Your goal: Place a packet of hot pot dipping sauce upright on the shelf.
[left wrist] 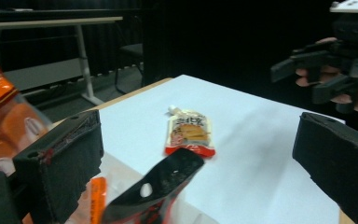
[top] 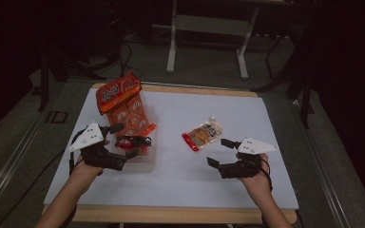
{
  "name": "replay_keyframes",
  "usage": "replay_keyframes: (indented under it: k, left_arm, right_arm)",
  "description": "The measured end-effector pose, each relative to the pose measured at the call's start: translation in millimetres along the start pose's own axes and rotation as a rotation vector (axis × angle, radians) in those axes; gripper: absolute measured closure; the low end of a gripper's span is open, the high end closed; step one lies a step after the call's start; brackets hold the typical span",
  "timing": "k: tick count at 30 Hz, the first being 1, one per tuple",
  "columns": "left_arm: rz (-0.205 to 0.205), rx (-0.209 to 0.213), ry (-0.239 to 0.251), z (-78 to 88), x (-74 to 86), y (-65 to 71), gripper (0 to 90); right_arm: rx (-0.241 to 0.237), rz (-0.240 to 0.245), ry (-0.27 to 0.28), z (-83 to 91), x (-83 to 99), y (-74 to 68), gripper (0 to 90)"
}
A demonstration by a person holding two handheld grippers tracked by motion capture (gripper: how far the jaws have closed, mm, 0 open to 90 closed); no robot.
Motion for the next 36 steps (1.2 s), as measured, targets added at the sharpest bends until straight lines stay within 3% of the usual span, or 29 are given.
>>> replay_keyframes:
  k: [5,9,14,17,25,31,36]
  left_arm:
    - [-0.006,0.011,0.005,0.5,-2.4,10.6,2.3]
    - [-0.012,0.025,0.013,1.0,-3.1,20.8,2.3]
    - [-0.027,0.051,0.001,0.6,-1.6,34.2,2.3]
    - [-0.025,0.062,0.000,0.5,1.0,42.8,2.3]
    - [-0.004,0.097,-0.040,-4.0,20.5,61.7,2.3]
    - [0.021,0.103,-0.049,-2.3,34.7,67.8,2.3]
    - [0.000,0.094,-0.082,-1.9,47.1,73.3,2.3]
  right_arm:
    - [-0.021,-0.003,0.008,3.3,-2.5,7.0,15.4]
    - [0.003,0.011,0.004,5.4,-5.8,12.5,15.0]
    - [0.057,-0.046,-0.031,6.5,-8.2,23.0,12.4]
    - [0.061,-0.077,-0.028,7.4,-8.7,29.5,11.1]
    - [0.110,-0.126,-0.017,6.7,-8.0,46.6,11.0]
    - [0.165,-0.107,-0.020,4.8,-6.0,57.1,11.1]
    - [0.190,-0.120,-0.023,2.9,-5.7,67.5,13.0]
Point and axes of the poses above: each handheld gripper's, and its own axes: z roughly backward along the jaws, x roughly out of its underside, y roughly to its right, the point moved 3 cm from there along -z, roughly forward along the jaws, and after that the axes turned 6 degrees about -x, right-handed, at the moved point
